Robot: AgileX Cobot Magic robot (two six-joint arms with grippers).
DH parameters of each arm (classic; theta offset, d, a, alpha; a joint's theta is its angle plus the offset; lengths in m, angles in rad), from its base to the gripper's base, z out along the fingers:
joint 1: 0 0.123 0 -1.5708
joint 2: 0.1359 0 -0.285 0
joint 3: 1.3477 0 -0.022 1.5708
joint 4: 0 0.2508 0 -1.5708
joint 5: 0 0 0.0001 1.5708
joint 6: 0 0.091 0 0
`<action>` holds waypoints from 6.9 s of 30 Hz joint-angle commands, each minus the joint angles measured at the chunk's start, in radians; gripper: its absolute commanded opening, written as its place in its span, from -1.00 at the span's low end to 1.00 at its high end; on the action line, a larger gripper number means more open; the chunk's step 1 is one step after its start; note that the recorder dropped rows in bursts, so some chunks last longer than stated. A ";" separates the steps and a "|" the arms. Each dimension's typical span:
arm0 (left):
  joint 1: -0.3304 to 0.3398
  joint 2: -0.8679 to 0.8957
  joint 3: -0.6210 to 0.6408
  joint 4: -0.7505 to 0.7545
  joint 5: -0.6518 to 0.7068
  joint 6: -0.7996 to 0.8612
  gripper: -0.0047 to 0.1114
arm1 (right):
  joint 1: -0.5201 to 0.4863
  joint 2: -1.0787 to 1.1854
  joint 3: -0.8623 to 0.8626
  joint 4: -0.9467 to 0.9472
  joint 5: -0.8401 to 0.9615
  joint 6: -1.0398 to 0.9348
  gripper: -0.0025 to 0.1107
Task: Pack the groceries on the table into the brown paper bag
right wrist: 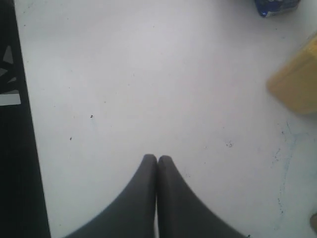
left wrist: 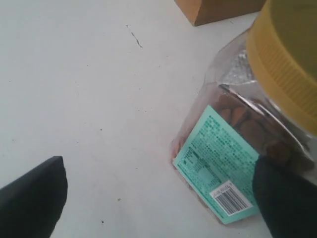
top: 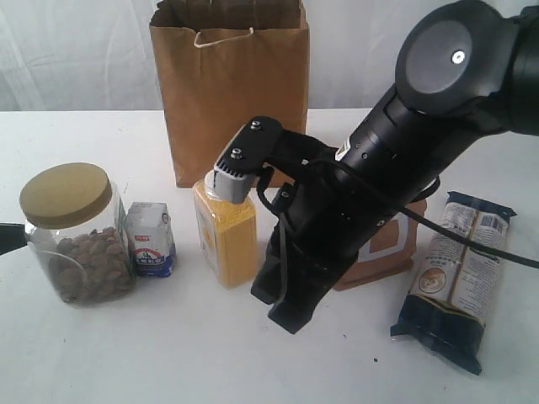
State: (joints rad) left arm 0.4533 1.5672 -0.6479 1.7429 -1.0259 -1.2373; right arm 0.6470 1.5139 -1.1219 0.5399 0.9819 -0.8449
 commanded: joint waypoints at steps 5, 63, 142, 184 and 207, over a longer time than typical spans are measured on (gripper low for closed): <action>0.000 -0.003 0.007 0.002 -0.079 -0.083 0.89 | -0.008 -0.001 -0.003 0.065 -0.131 0.279 -0.96; -0.106 0.196 0.055 -0.195 -0.195 0.582 0.89 | 0.050 0.501 -0.370 0.540 -0.550 0.172 -0.96; -0.317 0.109 0.029 -0.404 0.109 0.678 0.89 | 0.050 0.502 -0.370 0.370 -0.341 0.192 -0.96; -0.317 0.227 0.029 -0.582 -0.110 0.897 0.22 | 0.050 0.308 -0.394 0.182 -0.122 0.227 -0.96; -0.315 0.165 0.029 -0.657 -0.123 0.890 -0.92 | 0.050 0.247 -0.394 0.064 -0.088 0.404 -0.96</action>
State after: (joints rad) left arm 0.1376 1.7580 -0.6151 1.1052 -1.1483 -0.3430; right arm 0.6965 1.7840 -1.5115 0.6055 0.9016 -0.4497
